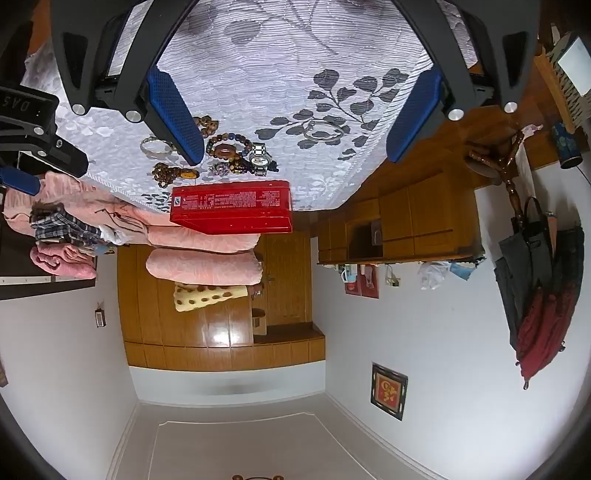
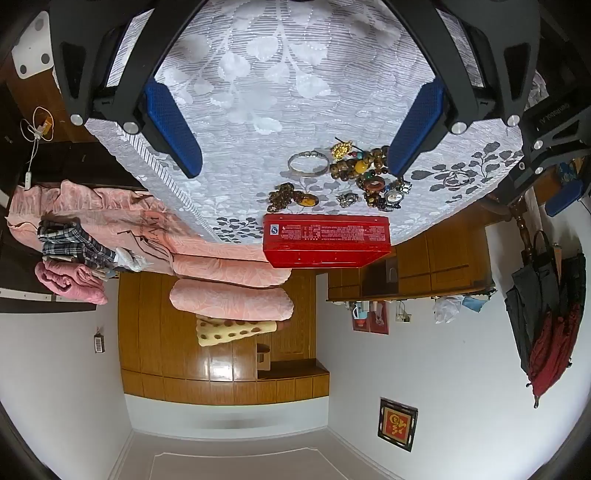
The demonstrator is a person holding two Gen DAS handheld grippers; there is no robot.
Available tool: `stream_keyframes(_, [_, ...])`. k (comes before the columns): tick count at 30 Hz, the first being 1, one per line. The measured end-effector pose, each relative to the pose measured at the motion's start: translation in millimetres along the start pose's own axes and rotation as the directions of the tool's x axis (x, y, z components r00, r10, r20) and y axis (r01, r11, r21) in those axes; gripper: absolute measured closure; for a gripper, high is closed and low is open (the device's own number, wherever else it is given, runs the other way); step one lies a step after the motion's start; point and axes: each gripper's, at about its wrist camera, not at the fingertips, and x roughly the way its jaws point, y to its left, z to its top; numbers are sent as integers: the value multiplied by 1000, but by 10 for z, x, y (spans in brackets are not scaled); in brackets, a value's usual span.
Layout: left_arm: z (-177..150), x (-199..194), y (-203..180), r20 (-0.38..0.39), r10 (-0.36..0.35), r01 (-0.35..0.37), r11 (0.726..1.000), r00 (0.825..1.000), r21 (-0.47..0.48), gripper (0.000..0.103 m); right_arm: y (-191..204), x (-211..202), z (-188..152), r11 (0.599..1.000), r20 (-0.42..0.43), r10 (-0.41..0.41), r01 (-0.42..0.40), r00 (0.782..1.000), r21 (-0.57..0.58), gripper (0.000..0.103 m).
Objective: Organize jewelry
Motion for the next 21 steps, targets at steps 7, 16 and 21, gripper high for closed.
stream_keyframes(7, [4,2,8,2,1,-1,1000,1000,-6,6,-6,2,1,1000,0,2,-2,1000,5,6])
stream_keyframes(16, [4,5,8,3,4,-4,1000,1000,-3,6,-8,4,2,1000,0,1,-1,1000,6,6])
stream_keyframes(21, [3,1,6,5,4,-4,1000,1000,-2,6,-9,6,3,1000,0,1,-1,1000,7,6])
